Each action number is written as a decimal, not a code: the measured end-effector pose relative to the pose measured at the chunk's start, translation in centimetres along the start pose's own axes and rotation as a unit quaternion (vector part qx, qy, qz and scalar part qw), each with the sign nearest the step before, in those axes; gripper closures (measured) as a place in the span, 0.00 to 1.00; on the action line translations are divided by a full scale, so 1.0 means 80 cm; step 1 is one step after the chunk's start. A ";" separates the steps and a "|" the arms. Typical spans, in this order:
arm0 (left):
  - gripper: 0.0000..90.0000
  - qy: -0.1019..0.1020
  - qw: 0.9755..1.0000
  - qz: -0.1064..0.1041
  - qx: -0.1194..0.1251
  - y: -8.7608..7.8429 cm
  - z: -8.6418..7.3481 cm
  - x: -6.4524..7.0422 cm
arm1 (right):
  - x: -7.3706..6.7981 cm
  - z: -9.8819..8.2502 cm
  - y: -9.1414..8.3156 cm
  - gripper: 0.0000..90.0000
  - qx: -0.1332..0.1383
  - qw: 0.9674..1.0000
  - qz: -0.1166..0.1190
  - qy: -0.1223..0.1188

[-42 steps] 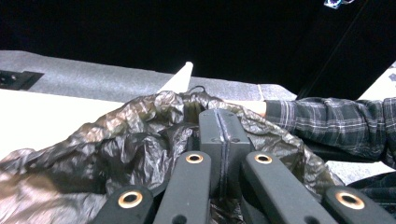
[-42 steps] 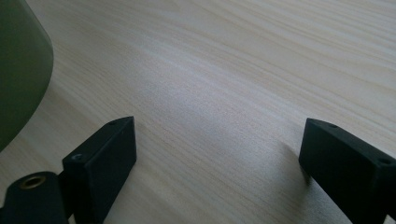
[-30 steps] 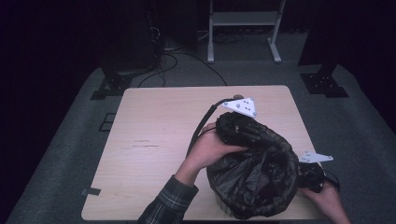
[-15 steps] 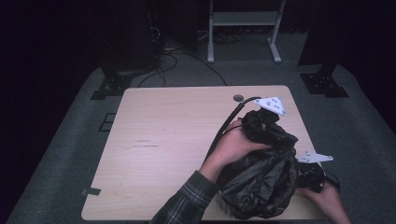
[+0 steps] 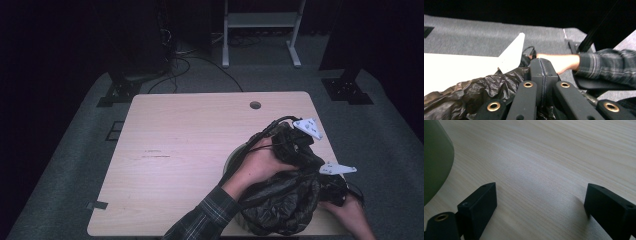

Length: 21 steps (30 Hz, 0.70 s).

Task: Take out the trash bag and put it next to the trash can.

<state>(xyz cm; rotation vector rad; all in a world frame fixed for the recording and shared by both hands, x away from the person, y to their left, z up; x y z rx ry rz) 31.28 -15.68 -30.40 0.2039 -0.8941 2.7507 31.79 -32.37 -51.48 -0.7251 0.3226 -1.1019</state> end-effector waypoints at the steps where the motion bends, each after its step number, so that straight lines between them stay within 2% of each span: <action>1: 0.99 0.000 1.000 0.001 -0.005 0.001 -0.001 0.000 | 0.000 0.000 0.000 0.11 0.000 1.000 0.000 0.000; 4: 0.97 -0.001 1.000 0.003 -0.015 0.005 -0.004 -0.001 | 0.000 0.000 0.000 0.11 0.000 1.000 0.000 0.000; 6: 0.92 -0.003 1.000 0.003 -0.018 0.008 -0.005 -0.001 | 0.000 0.000 0.000 0.11 0.000 1.000 0.000 0.000; 10: 0.85 -0.004 1.000 0.005 -0.011 0.006 -0.006 -0.001 | 0.000 0.000 0.000 0.11 -0.001 1.000 0.000 0.001; 13: 0.74 -0.002 1.000 0.006 0.006 -0.002 -0.004 0.002 | 0.000 0.000 0.000 0.11 -0.001 1.000 0.000 0.001; 16: 0.67 -0.003 1.000 -0.001 0.022 -0.014 -0.003 0.008 | 0.000 0.000 0.000 0.11 0.000 1.000 0.000 0.000; 21: 0.56 -0.008 0.999 0.004 0.044 -0.036 -0.002 0.016 | 0.000 0.000 0.000 0.11 0.000 1.000 0.000 0.001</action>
Point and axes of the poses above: each handheld gripper's, and its own axes: y roughly forward along the jaws, z roughly out of its top, x roughly to its right, the point moved 4 cm from there along y, roughly forward along the jaws, and after that the axes turned 10 degrees about -z, right-handed, at the moved point
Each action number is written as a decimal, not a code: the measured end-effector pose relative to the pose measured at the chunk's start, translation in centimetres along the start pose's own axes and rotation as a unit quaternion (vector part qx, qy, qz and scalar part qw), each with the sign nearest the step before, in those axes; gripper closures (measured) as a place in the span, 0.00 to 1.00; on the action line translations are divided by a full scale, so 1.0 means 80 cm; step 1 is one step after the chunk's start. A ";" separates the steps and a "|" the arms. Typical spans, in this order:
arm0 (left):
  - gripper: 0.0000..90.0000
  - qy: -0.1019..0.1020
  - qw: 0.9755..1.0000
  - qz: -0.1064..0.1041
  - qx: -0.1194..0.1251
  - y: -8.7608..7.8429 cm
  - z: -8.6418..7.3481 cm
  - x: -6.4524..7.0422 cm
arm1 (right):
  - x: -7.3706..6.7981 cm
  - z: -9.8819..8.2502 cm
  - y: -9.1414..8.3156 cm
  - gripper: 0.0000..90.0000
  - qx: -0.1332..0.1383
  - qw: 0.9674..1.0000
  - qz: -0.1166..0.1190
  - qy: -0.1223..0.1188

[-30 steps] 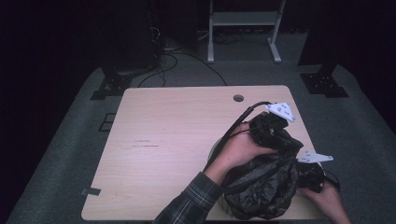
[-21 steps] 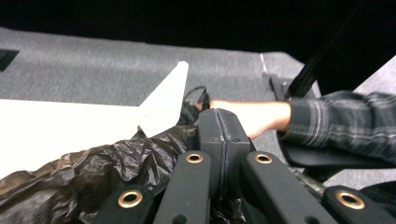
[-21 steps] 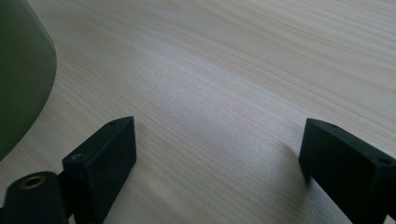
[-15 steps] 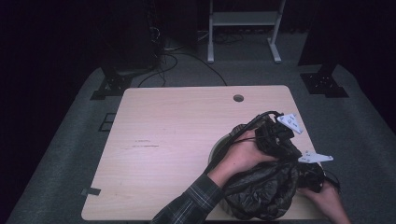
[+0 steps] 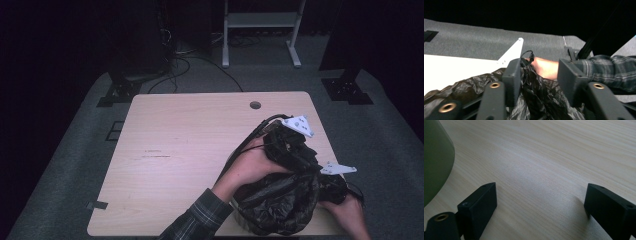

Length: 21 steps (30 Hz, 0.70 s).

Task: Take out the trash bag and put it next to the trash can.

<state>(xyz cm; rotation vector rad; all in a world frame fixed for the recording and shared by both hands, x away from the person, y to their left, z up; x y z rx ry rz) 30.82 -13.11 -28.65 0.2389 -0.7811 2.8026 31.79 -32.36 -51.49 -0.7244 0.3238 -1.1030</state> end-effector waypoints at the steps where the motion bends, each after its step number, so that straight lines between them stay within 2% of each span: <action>1: 0.53 -0.003 1.000 0.000 0.002 -0.005 0.000 0.001 | 0.000 0.000 0.000 0.11 0.000 1.000 0.000 0.000; 7: 0.36 -0.008 1.000 0.003 0.018 -0.036 -0.006 0.013 | 0.000 0.000 0.000 0.11 0.000 1.000 0.000 0.000; 12: 0.23 -0.007 0.999 0.026 0.032 -0.067 -0.018 0.024 | 0.000 0.000 0.000 0.11 0.000 1.000 0.000 0.000; 17: 0.17 -0.004 0.998 0.043 0.043 -0.103 -0.037 0.035 | 0.000 0.001 0.001 0.11 0.000 1.000 0.002 -0.003; 21: 0.11 0.003 0.997 0.065 0.046 -0.132 -0.053 0.047 | 0.000 0.001 0.002 0.11 0.001 1.000 0.003 -0.002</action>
Point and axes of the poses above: each handheld gripper's, and its own axes: y roughly forward along the jaws, z roughly out of its top, x roughly to its right, the point moved 4 cm from there along y, roughly forward along the jaws, and after that the axes turned 10 degrees about -z, right-handed, at the moved point
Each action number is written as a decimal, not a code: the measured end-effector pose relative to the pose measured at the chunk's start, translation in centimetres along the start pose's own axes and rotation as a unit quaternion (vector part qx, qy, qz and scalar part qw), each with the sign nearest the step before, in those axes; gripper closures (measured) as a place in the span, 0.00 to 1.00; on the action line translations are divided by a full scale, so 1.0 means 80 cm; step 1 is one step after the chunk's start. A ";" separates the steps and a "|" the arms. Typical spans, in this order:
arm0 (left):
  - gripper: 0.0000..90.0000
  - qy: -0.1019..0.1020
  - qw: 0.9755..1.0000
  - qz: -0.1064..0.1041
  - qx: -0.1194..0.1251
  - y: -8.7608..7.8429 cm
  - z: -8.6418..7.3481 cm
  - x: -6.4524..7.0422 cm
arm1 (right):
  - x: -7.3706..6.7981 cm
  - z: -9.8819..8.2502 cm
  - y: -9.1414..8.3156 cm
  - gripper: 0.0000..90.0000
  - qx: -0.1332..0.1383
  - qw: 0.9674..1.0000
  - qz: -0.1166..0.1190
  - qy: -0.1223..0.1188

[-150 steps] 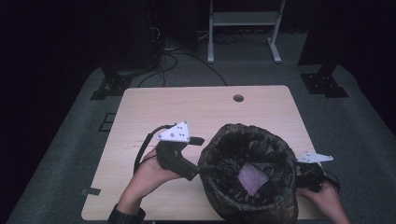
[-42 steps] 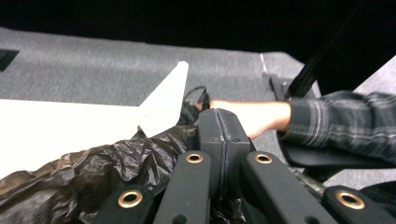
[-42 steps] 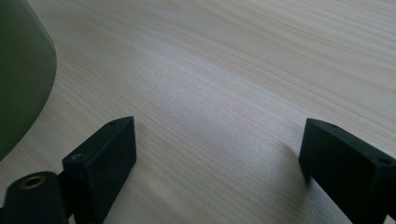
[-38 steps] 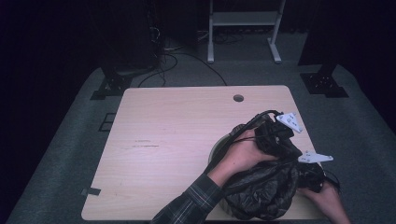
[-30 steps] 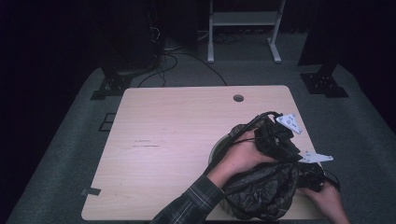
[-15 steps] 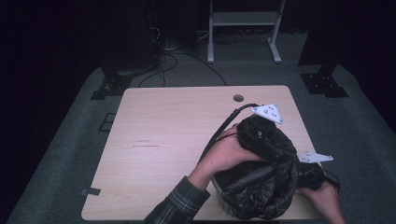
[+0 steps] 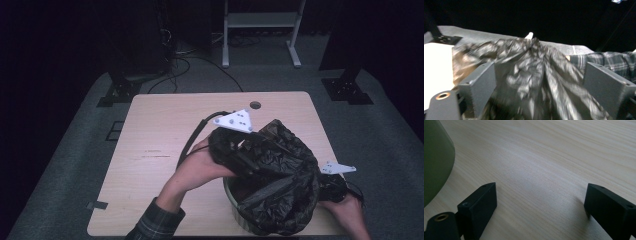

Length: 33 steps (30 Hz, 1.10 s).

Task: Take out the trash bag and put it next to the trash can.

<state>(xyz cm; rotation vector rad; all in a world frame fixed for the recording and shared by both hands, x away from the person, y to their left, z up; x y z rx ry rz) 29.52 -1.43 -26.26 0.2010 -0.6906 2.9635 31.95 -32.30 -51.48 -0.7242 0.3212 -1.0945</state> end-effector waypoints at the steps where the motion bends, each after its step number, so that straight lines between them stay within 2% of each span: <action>1: 0.11 0.001 1.000 0.007 -0.001 -0.007 -0.004 0.002 | 0.000 0.000 0.000 0.11 0.000 1.000 0.000 0.000; 4: 0.09 0.000 1.000 0.027 -0.003 -0.027 -0.018 0.004 | 0.000 0.000 0.000 0.11 0.000 1.000 0.000 0.000; 8: 0.02 -0.005 0.998 0.061 -0.005 -0.049 -0.043 0.004 | 0.000 0.000 0.000 0.11 -0.001 1.000 0.000 -0.001; 15: 0.00 -0.030 0.996 0.087 -0.002 -0.076 -0.098 0.000 | 0.000 0.001 0.001 0.11 0.000 1.000 0.001 -0.002; 17: 0.00 -0.032 0.995 0.097 0.000 -0.082 -0.112 0.000 | 0.000 0.001 0.001 0.11 0.000 1.000 0.002 -0.003; 20: 0.00 -0.024 0.992 0.120 -0.003 -0.092 -0.136 -0.002 | 0.000 0.001 0.001 0.11 0.000 1.000 0.002 -0.004; 25: 0.00 -0.028 0.989 0.148 -0.005 -0.103 -0.181 -0.004 | 0.000 0.001 0.001 0.11 0.000 1.000 0.001 -0.002; 29: 0.00 -0.048 0.986 0.159 0.004 -0.107 -0.219 -0.008 | 0.000 0.001 -0.001 0.13 -0.004 1.000 0.000 -0.002; 33: 0.00 -0.066 0.981 0.184 -0.007 -0.109 -0.256 -0.015 | -0.002 0.000 -0.001 0.12 0.001 1.000 -0.003 0.001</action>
Point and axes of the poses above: each handheld gripper's, and its own axes: y roughly forward along the jaws, z roughly out of its top, x roughly to its right, the point moved 4 cm from there along y, roughly forward along the jaws, and after that the axes turned 10 degrees about -z, right-handed, at the moved point
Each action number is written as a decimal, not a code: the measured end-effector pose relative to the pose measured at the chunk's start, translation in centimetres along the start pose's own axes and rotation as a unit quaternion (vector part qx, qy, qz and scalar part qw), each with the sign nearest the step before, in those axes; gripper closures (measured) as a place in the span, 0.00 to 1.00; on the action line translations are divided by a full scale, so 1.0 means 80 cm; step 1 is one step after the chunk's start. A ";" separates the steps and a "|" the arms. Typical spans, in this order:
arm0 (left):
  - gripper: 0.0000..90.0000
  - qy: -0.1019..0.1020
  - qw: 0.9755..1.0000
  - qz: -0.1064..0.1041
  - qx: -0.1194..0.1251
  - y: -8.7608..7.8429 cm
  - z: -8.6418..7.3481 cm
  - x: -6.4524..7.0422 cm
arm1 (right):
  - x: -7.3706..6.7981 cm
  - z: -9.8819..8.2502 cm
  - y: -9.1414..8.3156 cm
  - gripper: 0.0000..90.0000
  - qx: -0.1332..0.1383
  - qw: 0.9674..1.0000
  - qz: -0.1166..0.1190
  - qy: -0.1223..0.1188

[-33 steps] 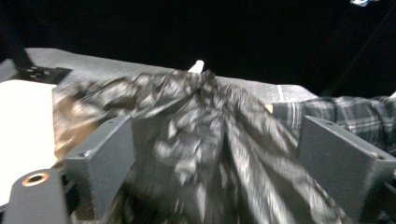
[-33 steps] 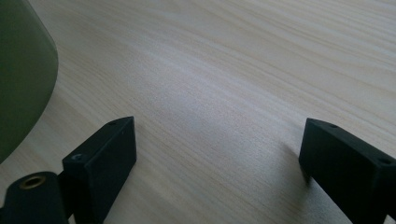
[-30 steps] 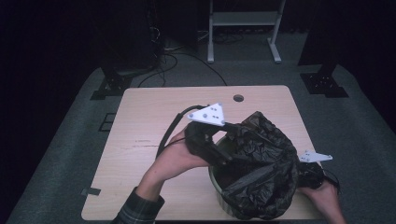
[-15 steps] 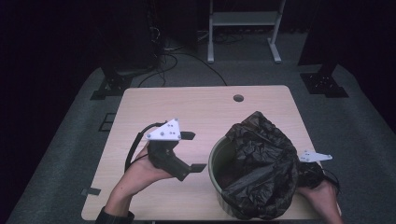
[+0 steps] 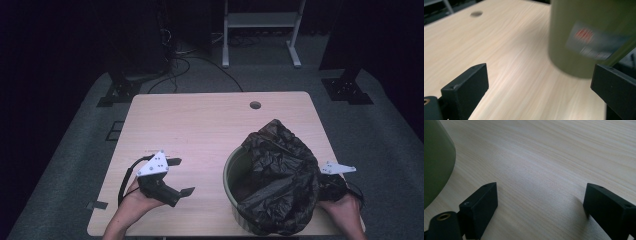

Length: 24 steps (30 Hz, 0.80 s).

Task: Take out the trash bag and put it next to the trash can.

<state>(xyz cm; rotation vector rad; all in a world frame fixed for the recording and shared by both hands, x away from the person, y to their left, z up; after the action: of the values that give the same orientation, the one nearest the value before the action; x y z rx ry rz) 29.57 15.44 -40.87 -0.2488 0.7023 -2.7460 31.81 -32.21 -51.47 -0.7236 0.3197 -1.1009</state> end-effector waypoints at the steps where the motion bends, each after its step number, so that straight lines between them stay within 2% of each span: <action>1: 0.00 -0.005 1.000 0.005 -0.003 0.001 -0.008 -0.003 | 0.000 0.000 0.000 0.12 0.000 1.000 0.002 -0.001; 6: 0.00 -0.021 1.000 0.021 -0.009 0.008 -0.043 -0.014 | -0.001 0.000 0.000 0.11 -0.001 1.000 0.002 0.000; 10: 0.00 -0.030 0.998 0.039 -0.026 0.015 -0.069 -0.027 | -0.001 0.000 -0.001 0.11 -0.003 1.000 0.004 -0.003; 11: 0.00 -0.038 0.998 0.041 -0.028 0.017 -0.075 -0.030 | -0.001 0.000 -0.001 0.11 -0.006 1.000 0.004 -0.004; 14: 0.00 -0.055 0.997 0.042 -0.028 0.021 -0.086 -0.035 | -0.001 0.001 -0.003 0.10 -0.016 1.000 0.007 -0.006; 18: 0.00 -0.055 0.996 0.056 -0.053 0.028 -0.097 -0.039 | -0.004 0.005 -0.010 0.10 -0.009 1.000 0.005 -0.009; 22: 0.00 -0.058 0.993 0.067 -0.084 0.036 -0.111 -0.044 | -0.005 0.008 -0.021 0.09 -0.001 1.000 0.003 -0.004; 24: 0.00 -0.062 0.992 0.068 -0.089 0.039 -0.115 -0.047 | -0.004 0.010 -0.028 0.09 0.002 1.000 0.000 -0.003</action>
<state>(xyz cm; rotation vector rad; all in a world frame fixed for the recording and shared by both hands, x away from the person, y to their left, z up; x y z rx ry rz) 31.66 18.07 -50.69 -0.3923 0.8947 -2.5176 30.59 -32.20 -49.44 -0.7227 0.3117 -1.0997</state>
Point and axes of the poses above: each handheld gripper's, and its own axes: y roughly forward along the jaws, z roughly out of its top, x roughly to its right, the point moved 4 cm from there along y, roughly forward along the jaws, and after that the axes turned 10 degrees about -z, right-handed, at the moved point
